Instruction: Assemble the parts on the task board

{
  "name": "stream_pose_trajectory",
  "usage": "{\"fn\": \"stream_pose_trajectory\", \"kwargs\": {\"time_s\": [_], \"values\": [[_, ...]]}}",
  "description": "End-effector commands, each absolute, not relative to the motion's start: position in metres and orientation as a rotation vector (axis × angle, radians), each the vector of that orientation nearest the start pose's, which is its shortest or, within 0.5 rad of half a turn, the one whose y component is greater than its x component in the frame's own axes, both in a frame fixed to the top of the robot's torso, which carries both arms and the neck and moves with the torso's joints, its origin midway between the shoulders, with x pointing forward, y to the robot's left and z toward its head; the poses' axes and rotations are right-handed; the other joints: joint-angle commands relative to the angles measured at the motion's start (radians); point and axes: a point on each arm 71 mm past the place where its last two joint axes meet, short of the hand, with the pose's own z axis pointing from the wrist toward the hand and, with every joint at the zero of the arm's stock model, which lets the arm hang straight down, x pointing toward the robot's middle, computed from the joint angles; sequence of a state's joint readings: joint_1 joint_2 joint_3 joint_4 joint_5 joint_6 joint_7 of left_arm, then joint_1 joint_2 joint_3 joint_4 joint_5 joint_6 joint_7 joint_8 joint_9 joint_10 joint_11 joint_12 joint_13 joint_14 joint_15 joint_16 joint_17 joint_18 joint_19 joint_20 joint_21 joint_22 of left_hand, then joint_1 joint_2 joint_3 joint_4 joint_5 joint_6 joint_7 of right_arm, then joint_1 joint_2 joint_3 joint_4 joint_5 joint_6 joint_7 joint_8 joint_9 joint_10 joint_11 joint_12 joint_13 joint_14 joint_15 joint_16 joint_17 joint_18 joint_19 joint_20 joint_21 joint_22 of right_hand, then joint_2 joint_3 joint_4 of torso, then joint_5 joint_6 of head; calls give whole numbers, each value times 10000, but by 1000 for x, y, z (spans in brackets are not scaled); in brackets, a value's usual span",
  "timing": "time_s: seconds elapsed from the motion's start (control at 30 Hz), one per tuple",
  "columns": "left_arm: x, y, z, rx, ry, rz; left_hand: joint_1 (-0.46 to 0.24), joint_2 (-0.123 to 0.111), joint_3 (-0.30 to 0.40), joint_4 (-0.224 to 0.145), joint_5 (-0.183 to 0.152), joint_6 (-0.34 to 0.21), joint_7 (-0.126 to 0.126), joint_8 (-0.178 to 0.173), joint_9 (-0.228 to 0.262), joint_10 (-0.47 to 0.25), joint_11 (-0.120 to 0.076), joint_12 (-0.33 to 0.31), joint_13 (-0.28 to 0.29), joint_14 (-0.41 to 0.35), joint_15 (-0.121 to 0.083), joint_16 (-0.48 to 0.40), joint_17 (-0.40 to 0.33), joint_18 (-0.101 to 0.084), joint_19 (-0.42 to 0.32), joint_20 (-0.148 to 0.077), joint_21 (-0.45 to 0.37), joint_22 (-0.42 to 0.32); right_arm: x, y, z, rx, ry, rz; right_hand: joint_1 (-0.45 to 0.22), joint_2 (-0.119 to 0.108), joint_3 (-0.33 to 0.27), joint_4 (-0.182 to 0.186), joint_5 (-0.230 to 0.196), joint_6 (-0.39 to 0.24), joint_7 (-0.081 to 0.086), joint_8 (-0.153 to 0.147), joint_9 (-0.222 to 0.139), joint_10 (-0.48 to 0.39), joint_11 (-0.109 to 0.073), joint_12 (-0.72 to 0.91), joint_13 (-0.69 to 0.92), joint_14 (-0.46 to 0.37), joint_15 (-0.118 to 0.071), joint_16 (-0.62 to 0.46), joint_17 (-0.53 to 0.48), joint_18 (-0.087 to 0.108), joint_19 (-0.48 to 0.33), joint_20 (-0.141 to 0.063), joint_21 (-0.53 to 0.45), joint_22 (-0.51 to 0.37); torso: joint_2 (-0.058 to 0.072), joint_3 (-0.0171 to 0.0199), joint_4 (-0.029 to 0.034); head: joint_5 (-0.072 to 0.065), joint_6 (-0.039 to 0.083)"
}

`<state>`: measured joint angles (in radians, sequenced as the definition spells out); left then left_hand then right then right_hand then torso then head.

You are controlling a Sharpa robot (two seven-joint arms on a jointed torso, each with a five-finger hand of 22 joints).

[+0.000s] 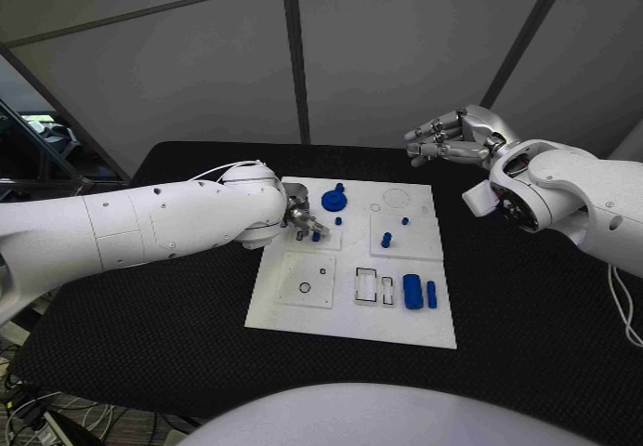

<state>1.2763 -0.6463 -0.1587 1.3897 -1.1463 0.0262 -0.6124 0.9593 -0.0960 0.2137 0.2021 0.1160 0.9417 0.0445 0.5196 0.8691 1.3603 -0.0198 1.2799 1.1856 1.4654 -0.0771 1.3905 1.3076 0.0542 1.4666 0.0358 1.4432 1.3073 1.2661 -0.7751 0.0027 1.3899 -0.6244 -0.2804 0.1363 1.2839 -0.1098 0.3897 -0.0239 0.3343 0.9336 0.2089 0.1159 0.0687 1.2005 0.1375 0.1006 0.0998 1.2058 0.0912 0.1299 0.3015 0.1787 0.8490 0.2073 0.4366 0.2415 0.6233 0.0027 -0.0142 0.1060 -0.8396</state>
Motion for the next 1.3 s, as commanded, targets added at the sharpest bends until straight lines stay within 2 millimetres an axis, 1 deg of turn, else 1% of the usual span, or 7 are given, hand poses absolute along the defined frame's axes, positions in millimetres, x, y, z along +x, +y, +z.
{"fn": "stream_pose_trajectory", "kwargs": {"time_s": [0.03,0.33,0.43,0.6,0.77,1.0,1.3], "values": [[503,167,-226,-1502,22028,-2694,-17,53,-206,108,-37,50,-29,-62,15,-27,-68,39,3,570,-65,6,894,-121,119,-83,-25,974,527,-205,-143,5284,16186,11924,-73,5,-24,20,59,14,5,58,5,-38,-29,43,-14,-25,-24,0,-11,31,60,6,-40,-10,3,-6,-3,15,10],[512,164,-195,-1936,21584,-3442,468,125,-833,302,-16,-213,76,-301,-80,-1,9,141,127,569,-12,-6,891,-127,140,-52,-22,1009,529,-208,-145,5132,16375,11746,-56,16,-11,11,64,14,0,62,5,-42,-35,48,-21,-29,-27,-3,-15,32,64,5,-50,-16,6,-2,17,37,129],[516,166,-184,-1883,21678,-3499,723,206,-1099,364,-11,-400,184,-583,-255,-191,106,-40,-92,560,58,-29,873,-99,74,3,-124,902,530,-209,-146,5118,16400,11668,-56,16,-11,11,64,14,0,62,5,-42,-35,48,-21,-29,-27,-3,-15,32,64,5,-50,-16,-7,6,9,44,138],[525,171,-166,-1761,21778,-3386,1164,389,-1471,430,3,-874,503,-1263,-806,-1078,391,-902,-1109,350,310,-479,483,66,-353,194,-730,233,532,-211,-146,5116,16389,11604,-56,16,-11,11,64,14,0,62,5,-42,-35,48,-21,-29,-27,-3,-15,32,64,5,-50,-16,7,8,0,76,230],[544,179,-153,-1898,21777,-2957,1454,541,-1785,513,7,-873,614,-1538,-1182,-1457,500,-1219,-1514,258,410,-616,367,165,-599,327,-1101,-135,532,-211,-146,5109,16368,11590,-42,9,-8,-1,65,10,-1,64,4,-49,-36,52,-28,-36,-27,-7,-21,32,66,5,-61,-21,9,20,-11,116,299],[565,193,-162,-2102,22240,-2039,1616,622,-1952,539,12,-852,623,-1652,-1375,-1521,512,-1248,-1578,234,426,-647,338,176,-615,357,-1150,-161,532,-208,-146,5077,16371,11636,-33,14,-3,-6,66,12,-3,66,5,-47,-38,56,-30,-34,-29,-7,-22,33,69,4,-64,-23,31,8,-38,187,386],[572,203,-183,-2013,22996,-1201,1722,795,-2067,593,23,-626,598,-1619,-1501,-1456,495,-1150,-1498,255,416,-586,388,139,-510,360,-1028,0,531,-207,-146,5056,16380,11670,-23,21,4,-12,70,15,-4,70,5,-42,-40,63,-33,-30,-31,-5,-23,34,74,3,-68,-25,19,1,-12,214,365]]}}
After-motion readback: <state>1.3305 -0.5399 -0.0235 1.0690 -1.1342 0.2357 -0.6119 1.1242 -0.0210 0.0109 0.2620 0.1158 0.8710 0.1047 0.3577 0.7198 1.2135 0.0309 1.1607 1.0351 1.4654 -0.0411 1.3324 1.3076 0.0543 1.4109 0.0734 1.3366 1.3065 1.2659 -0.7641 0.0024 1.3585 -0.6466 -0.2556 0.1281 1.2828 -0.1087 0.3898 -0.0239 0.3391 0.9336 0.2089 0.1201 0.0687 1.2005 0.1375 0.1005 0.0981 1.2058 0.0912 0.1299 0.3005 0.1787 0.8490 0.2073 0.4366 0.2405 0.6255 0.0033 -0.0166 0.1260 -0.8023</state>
